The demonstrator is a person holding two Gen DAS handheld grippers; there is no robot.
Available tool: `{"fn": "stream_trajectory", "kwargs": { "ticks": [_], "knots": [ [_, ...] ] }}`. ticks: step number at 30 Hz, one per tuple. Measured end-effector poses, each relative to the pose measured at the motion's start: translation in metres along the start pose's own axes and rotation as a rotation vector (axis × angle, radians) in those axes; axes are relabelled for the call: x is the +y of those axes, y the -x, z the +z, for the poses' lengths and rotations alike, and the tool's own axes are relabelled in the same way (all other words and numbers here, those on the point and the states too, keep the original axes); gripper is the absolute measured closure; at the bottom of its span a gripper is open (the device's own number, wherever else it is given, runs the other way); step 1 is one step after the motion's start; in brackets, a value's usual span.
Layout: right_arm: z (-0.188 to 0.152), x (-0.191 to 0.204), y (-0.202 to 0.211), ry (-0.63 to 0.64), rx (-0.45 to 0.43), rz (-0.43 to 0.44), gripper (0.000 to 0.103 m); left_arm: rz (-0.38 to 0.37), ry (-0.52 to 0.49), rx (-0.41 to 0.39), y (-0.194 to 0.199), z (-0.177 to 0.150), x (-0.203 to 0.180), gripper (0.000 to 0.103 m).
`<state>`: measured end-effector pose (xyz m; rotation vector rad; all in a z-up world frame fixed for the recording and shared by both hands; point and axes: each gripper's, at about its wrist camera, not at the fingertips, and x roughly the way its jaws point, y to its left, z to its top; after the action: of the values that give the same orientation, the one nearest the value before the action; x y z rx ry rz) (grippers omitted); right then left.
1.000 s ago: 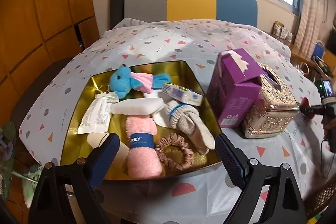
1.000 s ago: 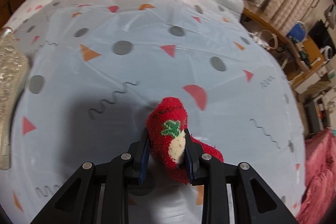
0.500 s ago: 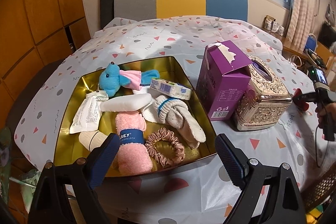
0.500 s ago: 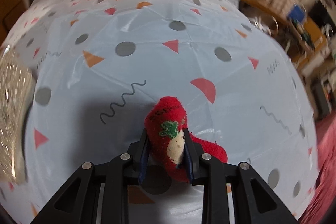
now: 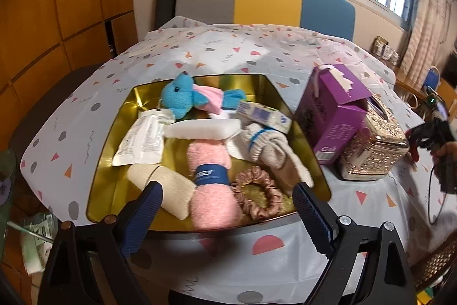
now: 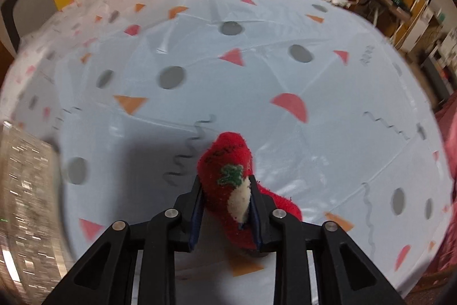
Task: Organize soft objects
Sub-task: 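Carry the red sock over the gold tray and open the right gripper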
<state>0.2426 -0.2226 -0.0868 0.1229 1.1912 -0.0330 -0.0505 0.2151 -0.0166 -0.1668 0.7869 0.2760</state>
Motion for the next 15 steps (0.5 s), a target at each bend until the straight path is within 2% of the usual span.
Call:
{"fn": "stream_trajectory", "kwargs": {
  "ticks": [5, 10, 15],
  "knots": [
    [0.029, 0.033, 0.049, -0.003, -0.101, 0.144, 0.078, 0.011, 0.037, -0.001, 0.000, -0.001, 0.013, 0.010],
    [0.052, 0.096, 0.091, 0.110, -0.171, 0.216, 0.078, 0.015, 0.052, -0.002, 0.000, -0.003, 0.021, 0.010],
    [0.060, 0.153, 0.112, 0.183, -0.201, 0.285, 0.078, 0.029, 0.073, 0.001, 0.000, -0.005, 0.031, 0.010]
  ]
}}
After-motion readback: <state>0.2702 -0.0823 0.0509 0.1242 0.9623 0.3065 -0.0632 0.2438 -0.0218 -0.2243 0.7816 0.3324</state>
